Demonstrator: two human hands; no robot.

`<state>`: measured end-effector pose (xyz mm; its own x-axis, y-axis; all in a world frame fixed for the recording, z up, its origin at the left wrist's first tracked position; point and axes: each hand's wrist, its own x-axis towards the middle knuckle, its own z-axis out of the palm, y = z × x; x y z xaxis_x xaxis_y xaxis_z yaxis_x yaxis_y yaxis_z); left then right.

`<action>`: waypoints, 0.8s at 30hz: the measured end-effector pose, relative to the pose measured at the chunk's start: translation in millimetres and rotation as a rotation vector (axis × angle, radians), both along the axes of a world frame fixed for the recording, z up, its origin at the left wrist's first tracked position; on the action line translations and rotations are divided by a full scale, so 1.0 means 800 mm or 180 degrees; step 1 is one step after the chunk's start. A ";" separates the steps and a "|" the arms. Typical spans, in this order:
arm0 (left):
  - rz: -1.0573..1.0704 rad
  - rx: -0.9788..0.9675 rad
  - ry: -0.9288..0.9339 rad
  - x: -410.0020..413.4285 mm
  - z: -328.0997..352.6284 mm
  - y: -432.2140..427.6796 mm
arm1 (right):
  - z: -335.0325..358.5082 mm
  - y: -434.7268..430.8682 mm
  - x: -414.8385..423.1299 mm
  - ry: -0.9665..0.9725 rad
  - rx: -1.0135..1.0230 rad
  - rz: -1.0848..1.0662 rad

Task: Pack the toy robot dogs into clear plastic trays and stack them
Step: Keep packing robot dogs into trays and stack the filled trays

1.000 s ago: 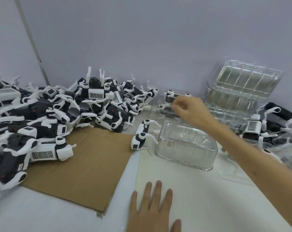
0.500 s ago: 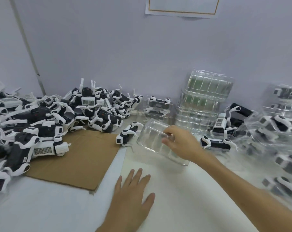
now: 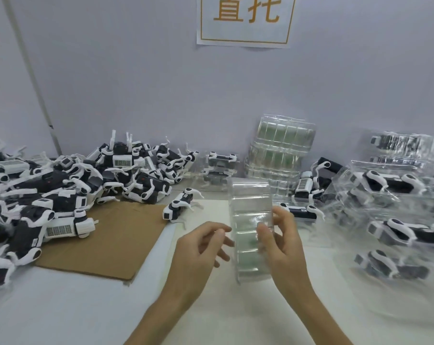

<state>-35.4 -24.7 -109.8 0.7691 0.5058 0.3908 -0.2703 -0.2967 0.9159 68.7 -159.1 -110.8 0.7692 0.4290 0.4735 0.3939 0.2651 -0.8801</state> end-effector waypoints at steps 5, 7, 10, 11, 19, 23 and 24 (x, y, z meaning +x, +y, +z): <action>-0.0212 -0.0189 -0.0111 0.008 -0.002 -0.015 | -0.004 -0.010 0.005 -0.0116 -0.0001 -0.0197; -0.0325 -0.0412 -0.0104 0.009 -0.003 -0.016 | -0.005 -0.011 0.005 -0.0249 -0.0113 -0.0224; -0.0361 -0.0387 -0.0119 0.007 -0.006 -0.015 | -0.006 -0.009 0.000 -0.0456 -0.0208 -0.0165; -0.0353 -0.0384 -0.0144 0.004 -0.008 -0.015 | -0.007 -0.008 -0.001 -0.0597 -0.0255 -0.0157; -0.0474 -0.0755 -0.0228 -0.010 -0.013 -0.011 | -0.010 -0.007 -0.005 -0.1319 -0.0780 0.0122; -0.0531 -0.0998 -0.0202 -0.007 -0.017 -0.011 | -0.010 -0.008 -0.003 -0.1259 -0.0768 0.0111; -0.0551 -0.1025 -0.0202 -0.007 -0.018 -0.011 | -0.010 -0.008 -0.004 -0.1265 -0.0775 0.0086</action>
